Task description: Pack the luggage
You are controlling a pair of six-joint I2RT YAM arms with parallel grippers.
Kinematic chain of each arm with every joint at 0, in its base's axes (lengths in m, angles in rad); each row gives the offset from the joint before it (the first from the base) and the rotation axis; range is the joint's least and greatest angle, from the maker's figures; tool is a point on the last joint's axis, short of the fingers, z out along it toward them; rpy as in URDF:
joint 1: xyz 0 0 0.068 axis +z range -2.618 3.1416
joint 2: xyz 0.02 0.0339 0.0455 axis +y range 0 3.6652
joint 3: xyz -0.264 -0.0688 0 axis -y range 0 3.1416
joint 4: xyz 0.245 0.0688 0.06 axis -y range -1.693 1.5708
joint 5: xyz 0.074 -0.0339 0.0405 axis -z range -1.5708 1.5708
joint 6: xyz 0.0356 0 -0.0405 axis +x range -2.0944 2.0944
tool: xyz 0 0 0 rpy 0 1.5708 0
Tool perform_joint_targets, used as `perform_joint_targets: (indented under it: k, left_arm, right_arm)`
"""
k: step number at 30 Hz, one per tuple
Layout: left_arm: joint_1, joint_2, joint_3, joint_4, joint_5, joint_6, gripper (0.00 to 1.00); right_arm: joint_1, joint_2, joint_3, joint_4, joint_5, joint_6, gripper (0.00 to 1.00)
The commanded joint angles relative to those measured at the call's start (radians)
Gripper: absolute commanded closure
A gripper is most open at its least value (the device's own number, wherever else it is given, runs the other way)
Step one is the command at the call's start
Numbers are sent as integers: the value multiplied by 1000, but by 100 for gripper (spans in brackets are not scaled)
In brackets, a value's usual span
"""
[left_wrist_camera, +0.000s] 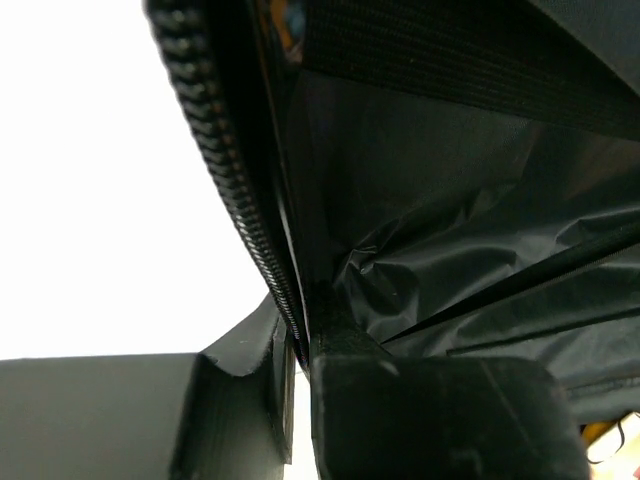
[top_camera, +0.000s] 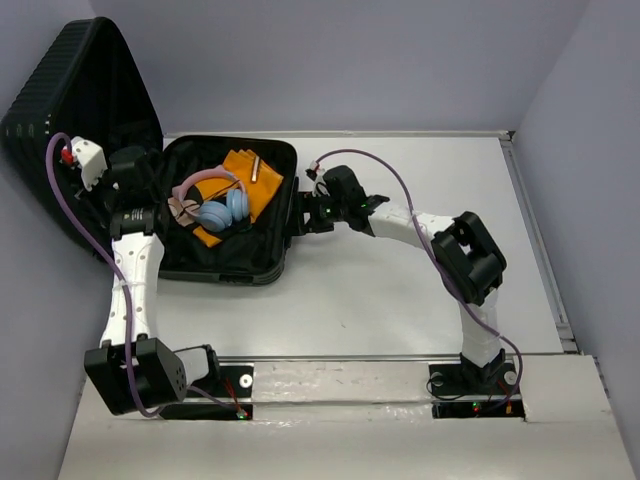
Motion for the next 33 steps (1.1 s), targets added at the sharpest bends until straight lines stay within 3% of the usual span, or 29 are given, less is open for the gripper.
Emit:
perform_joint_targets:
  k: [1, 7, 13, 18, 19, 21, 22, 23, 24, 25, 32, 33]
  left_arm:
    - [-31, -68, -64, 101, 0, 14, 94]
    - [-60, -157, -142, 119, 40, -12, 94]
    - [-143, -214, -190, 116, 25, -21, 94]
    - [-390, -272, -242, 182, -137, 59, 94]
    - [-467, -280, -245, 183, -151, 53, 94]
    - [-586, -307, -244, 179, -171, 27, 94]
    - [-630, -314, -244, 177, -188, 19, 94]
    - [-731, -326, -245, 176, -213, 14, 94]
    - [-732, -329, -245, 176, -237, 14, 94]
    - [-840, -329, -245, 165, -271, -2, 94]
    - [-1279, -295, -212, 90, -417, -130, 94]
    - [-1389, -266, -202, 91, -456, -141, 94]
  right_arm:
    - [31, -59, 2, 39, 67, -10, 12]
    - [31, -185, -47, 7, 124, -20, 1]
    - [40, -20, 121, -105, 165, -20, 4]
    - [40, 99, 177, -171, 260, 19, 39]
    - [40, 100, 172, -171, 269, 19, 52]
    - [40, 96, 157, -171, 285, 17, 68]
    - [40, 90, 146, -166, 292, 14, 85]
    - [40, 76, 137, -163, 300, 10, 90]
    - [40, 76, 126, -162, 311, 8, 93]
    - [40, 62, 106, -160, 329, 2, 93]
    - [9, -41, -27, -133, 371, -46, 93]
    - [-1, -61, -90, -124, 371, -61, 93]
